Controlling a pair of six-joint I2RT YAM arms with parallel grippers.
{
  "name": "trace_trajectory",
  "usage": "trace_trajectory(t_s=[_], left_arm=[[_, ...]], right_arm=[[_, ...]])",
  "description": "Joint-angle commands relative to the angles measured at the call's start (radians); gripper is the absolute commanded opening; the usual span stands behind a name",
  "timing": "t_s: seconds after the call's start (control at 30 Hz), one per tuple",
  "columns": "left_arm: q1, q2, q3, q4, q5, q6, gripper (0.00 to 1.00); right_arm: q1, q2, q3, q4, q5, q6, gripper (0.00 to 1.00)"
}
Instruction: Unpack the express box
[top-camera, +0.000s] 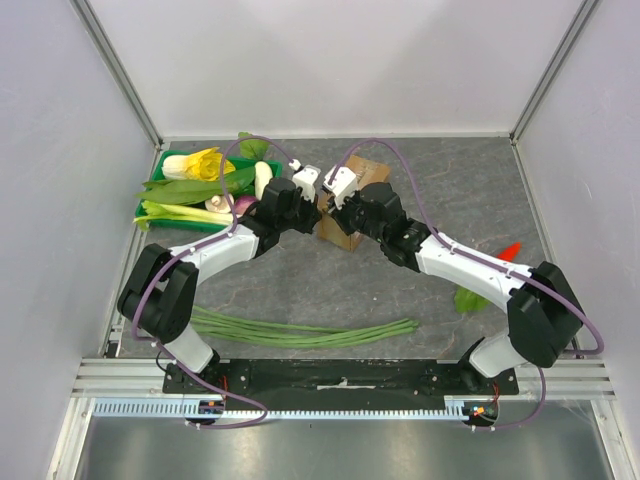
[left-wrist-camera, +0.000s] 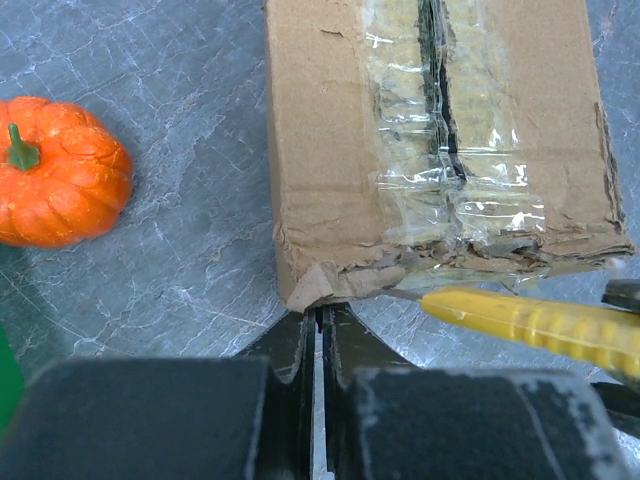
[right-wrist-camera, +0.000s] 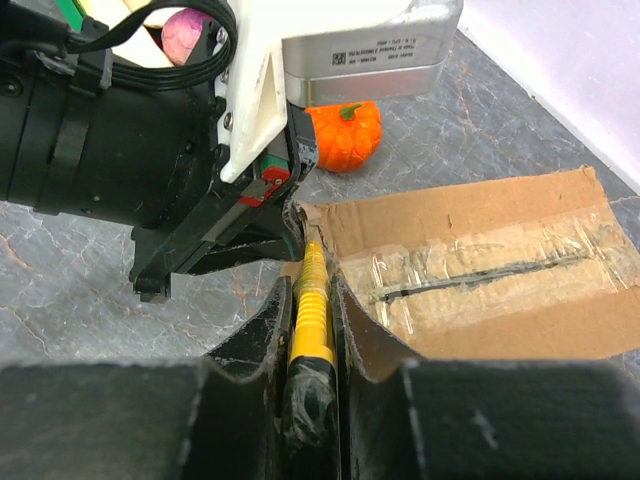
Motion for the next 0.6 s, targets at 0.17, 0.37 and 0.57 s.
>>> trace_trajectory(t_s=[0.17,0.37,0.57], left_arm=[[0.003,-0.022,-0.005,0.002,-0.002,0.081,0.02],[0.003,-0.015,-0.007,0.01,-0.008,0.079,0.02],[0.003,-0.013,-0.01,0.012,-0.017,0.076,0.02]], right_arm=[[-0.003,-0.035,0.042,0.101,0.026,-0.023,0.0],[-0.003,-0.044,0.033,0.098,0.045,-0.025,0.0],[-0.003,-0.041,0.025,0.102,0.054,-0.017,0.0]])
